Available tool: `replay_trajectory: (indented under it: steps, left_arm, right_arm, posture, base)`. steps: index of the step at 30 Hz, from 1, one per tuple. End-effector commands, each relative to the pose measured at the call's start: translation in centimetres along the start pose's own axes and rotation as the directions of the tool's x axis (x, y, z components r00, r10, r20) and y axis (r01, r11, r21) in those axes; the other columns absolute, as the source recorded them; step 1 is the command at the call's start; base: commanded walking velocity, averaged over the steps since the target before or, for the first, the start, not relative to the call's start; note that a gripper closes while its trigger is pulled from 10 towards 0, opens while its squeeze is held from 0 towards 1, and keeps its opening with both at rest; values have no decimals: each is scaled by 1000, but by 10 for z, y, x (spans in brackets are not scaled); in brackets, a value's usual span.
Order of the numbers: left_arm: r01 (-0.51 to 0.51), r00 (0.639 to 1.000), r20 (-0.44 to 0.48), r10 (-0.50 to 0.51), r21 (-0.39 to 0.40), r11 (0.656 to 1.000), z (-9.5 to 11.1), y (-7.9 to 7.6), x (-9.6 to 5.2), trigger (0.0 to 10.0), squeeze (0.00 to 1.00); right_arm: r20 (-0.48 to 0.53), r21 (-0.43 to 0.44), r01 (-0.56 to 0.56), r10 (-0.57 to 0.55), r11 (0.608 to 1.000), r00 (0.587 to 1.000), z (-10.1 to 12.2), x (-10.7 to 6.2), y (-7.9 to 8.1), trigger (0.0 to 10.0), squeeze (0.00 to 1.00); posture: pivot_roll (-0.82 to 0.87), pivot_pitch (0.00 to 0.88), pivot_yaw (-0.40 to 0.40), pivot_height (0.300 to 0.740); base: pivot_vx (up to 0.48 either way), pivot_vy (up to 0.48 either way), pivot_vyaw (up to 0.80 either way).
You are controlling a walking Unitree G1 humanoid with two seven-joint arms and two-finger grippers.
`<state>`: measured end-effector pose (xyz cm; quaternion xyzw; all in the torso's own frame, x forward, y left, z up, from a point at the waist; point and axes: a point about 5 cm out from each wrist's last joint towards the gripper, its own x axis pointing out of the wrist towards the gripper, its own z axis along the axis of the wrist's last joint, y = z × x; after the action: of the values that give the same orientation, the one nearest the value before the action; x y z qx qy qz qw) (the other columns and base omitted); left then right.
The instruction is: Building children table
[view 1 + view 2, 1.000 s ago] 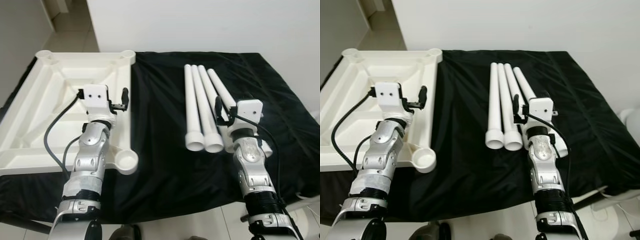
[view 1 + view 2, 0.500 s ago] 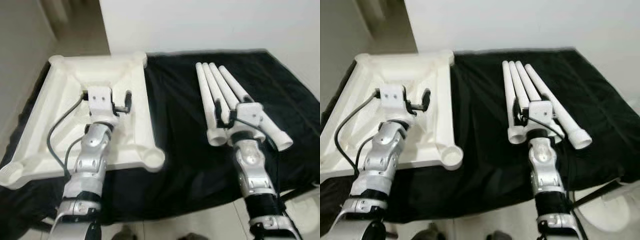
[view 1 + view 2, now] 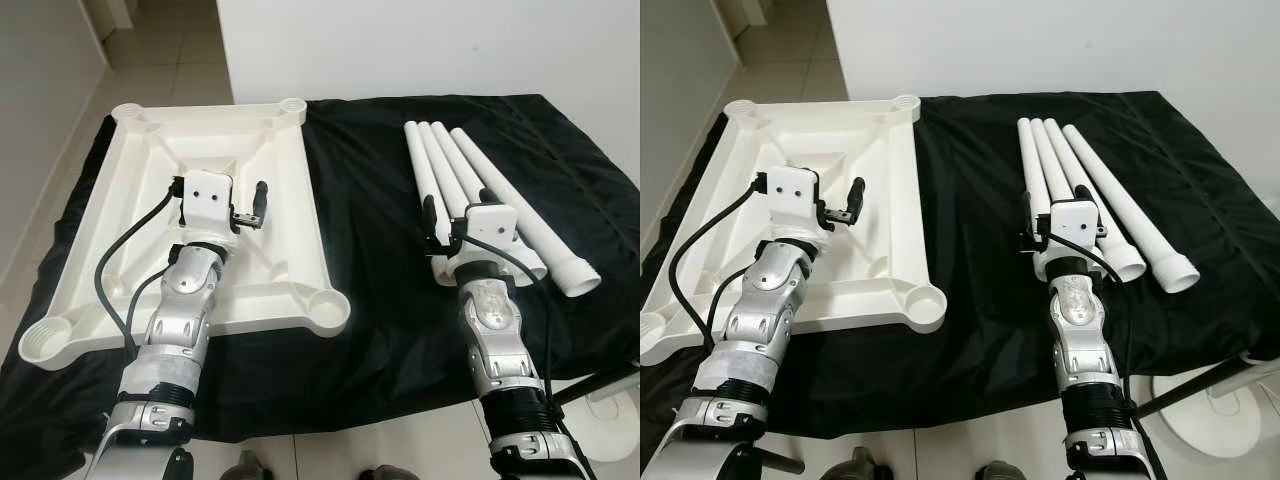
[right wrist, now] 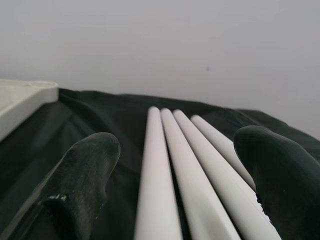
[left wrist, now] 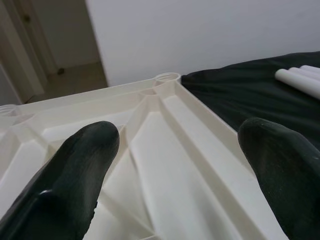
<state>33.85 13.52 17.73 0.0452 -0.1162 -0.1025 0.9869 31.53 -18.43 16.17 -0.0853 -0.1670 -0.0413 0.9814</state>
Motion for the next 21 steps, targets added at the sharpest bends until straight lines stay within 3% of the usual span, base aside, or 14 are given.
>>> replay_trajectory:
  steps: [1,5,9,10,11,12,16,18,20,21]
  left_arm:
    - [76,997,-11,-77,-22,997,-1,-6,-2,10000,0]
    - [133,991,-6,-134,-19,991,-1,-13,-4,10000,0]
    - [293,956,15,-293,-22,956,3,-27,-13,10000,0]
    - [320,947,16,-320,-29,947,4,-29,-15,10000,0]
    - [320,947,16,-320,-29,947,4,-29,-15,10000,0]
    - [350,937,17,-349,-43,936,4,-31,-17,10000,0]
    - [425,905,23,-424,-58,903,7,-38,-26,10000,0]
    - [512,859,21,-511,-68,856,7,-47,-37,10000,0]
    - [531,847,20,-531,-73,844,7,-48,-40,10000,0]
    - [567,822,-6,-570,-92,818,5,-54,-46,10000,0]
  right_arm:
    - [-30,4,11,-11,1000,999,-4,-2,-2,10000,0]
    - [-51,21,5,-4,1000,999,-6,-2,-1,10000,0]
    - [-91,25,-58,60,998,994,-11,-4,5,10000,0]
    - [-95,27,-70,72,997,993,-12,-5,7,10000,314]
    - [-95,27,-70,72,997,993,-12,-5,7,10000,314]
    - [-100,41,-87,91,995,991,-13,-7,8,10000,1000]
    - [-108,39,-95,98,995,989,-15,-10,10,10000,1000]
    - [-129,37,-102,106,994,986,-18,-13,12,10000,1000]
    - [-136,40,-106,111,994,985,-19,-14,13,10000,1000]
    - [-158,59,-127,135,990,978,-23,-18,16,10000,0]
  posture:
    - [-47,62,41,740]
    - [-49,64,44,740]
    - [-51,64,46,740]
    - [-52,65,46,740]
    - [-52,65,46,740]
    - [-52,65,46,740]
    - [-52,66,47,740]
    - [-51,72,45,740]
    - [-51,72,45,740]
    - [-50,73,45,740]
  base:
    - [0,0,0]
    - [0,0,0]
    - [0,0,0]
    - [0,0,0]
    - [0,0,0]
    - [0,0,0]
    - [0,0,0]
    - [0,0,0]
    - [0,0,0]
    - [0,0,0]
